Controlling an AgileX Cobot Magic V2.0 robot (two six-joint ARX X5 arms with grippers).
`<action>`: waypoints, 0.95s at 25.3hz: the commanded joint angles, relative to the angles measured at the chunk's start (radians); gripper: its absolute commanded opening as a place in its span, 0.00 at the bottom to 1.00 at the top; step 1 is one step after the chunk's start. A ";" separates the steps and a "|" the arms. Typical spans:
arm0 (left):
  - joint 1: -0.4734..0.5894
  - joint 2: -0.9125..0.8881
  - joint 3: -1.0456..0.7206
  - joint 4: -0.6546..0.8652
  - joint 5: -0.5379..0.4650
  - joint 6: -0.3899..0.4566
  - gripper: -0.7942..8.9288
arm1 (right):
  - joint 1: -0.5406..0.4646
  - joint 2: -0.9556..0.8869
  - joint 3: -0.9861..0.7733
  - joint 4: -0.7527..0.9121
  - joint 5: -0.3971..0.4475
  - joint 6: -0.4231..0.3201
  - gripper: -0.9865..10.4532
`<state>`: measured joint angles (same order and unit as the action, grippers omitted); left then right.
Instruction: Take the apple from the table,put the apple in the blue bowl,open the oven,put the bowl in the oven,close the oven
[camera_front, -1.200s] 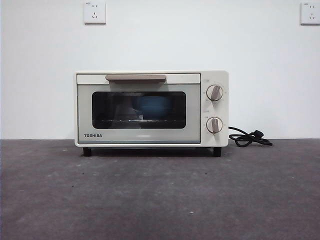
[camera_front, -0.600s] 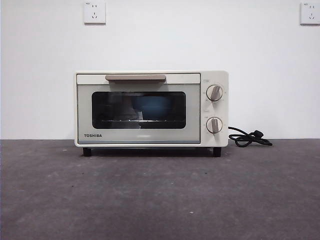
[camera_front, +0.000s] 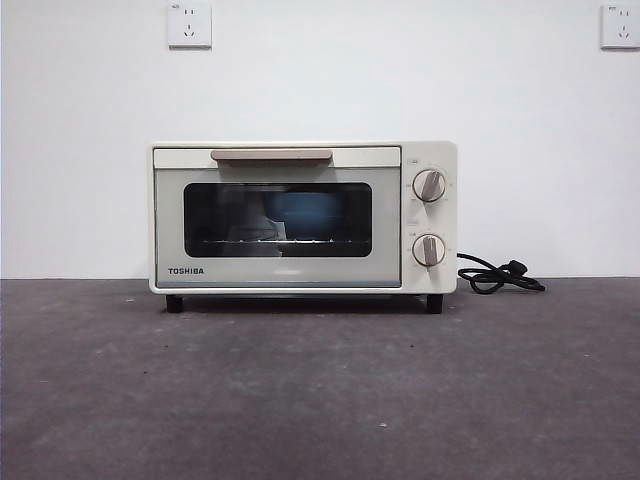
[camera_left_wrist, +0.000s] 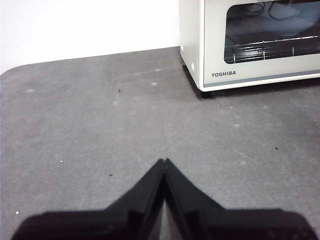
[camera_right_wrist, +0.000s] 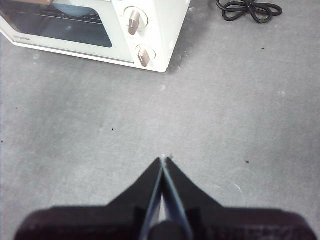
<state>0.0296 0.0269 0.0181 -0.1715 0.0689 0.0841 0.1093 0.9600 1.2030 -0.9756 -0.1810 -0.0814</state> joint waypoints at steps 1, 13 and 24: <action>-0.002 0.005 -0.010 0.008 0.002 -0.010 0.08 | -0.001 0.000 -0.013 0.004 -0.002 0.010 0.09; -0.002 0.006 -0.010 0.008 0.002 -0.010 0.08 | -0.054 -0.314 -0.253 0.356 0.092 -0.158 0.09; -0.002 0.006 -0.010 0.008 0.002 -0.010 0.08 | -0.123 -0.738 -0.930 0.796 0.103 -0.132 0.09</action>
<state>0.0296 0.0326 0.0181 -0.1715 0.0692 0.0837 -0.0128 0.2367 0.3035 -0.2039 -0.0788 -0.2382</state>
